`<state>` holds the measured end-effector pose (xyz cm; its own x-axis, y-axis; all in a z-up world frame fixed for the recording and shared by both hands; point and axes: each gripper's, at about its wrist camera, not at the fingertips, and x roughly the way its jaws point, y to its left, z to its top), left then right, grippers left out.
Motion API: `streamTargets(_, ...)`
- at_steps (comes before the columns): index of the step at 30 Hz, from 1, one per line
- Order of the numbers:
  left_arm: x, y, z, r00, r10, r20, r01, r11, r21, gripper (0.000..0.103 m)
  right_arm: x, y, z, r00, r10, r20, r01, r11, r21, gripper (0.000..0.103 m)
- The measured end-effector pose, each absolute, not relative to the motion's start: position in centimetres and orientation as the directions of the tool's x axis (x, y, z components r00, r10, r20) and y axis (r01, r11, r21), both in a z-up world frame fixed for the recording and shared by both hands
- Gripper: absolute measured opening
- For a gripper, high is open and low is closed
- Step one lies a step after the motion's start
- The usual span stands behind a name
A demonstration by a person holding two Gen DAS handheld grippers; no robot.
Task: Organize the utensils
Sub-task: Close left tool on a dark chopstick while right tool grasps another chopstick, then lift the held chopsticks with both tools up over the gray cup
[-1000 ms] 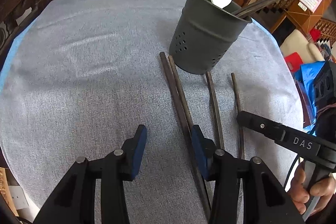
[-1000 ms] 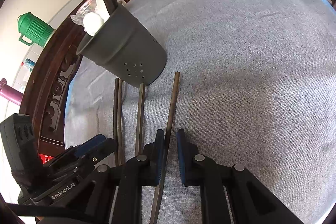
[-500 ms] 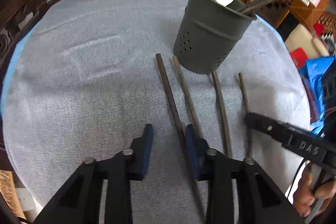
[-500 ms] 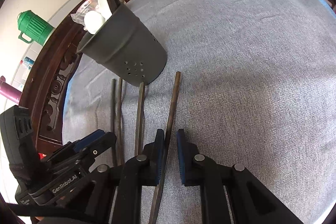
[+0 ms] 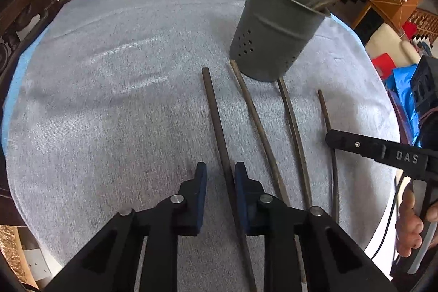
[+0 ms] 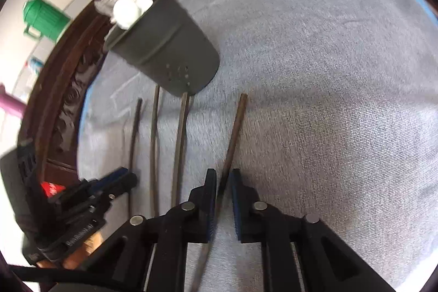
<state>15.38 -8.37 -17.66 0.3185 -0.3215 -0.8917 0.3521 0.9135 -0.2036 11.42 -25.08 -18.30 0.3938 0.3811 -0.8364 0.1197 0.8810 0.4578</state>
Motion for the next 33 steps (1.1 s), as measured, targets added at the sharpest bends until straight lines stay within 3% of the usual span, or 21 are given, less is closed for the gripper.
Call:
streamTargets(10, 17.5, -8.8, -17.5, 0.308, -0.33, -0.892, 0.335, 0.915, -0.223, 0.021, 14.8, -24.9, -17.8, 0.389, 0.282, -0.877, 0.183, 0.909, 0.374, 0.014)
streamTargets(14, 17.7, -9.1, -17.7, 0.315, -0.33, -0.89, 0.329, 0.917, -0.224, 0.009, 15.0, -23.6, -17.6, 0.412, 0.224, -0.883, 0.147, 0.94, 0.308, 0.009)
streamTargets(22, 16.9, -7.0, -17.8, 0.302, -0.345, -0.889, 0.324, 0.914, -0.245, 0.008, 13.5, -21.6, -17.5, 0.417, 0.225, -0.88, 0.019, 0.966, 0.257, 0.007)
streamTargets(33, 20.8, -7.5, -17.2, 0.287, -0.309, -0.907, 0.293, 0.93, -0.223, 0.012, 16.3, -19.9, -17.4, 0.371, 0.154, -0.916, 0.01, 0.985, 0.17, 0.009)
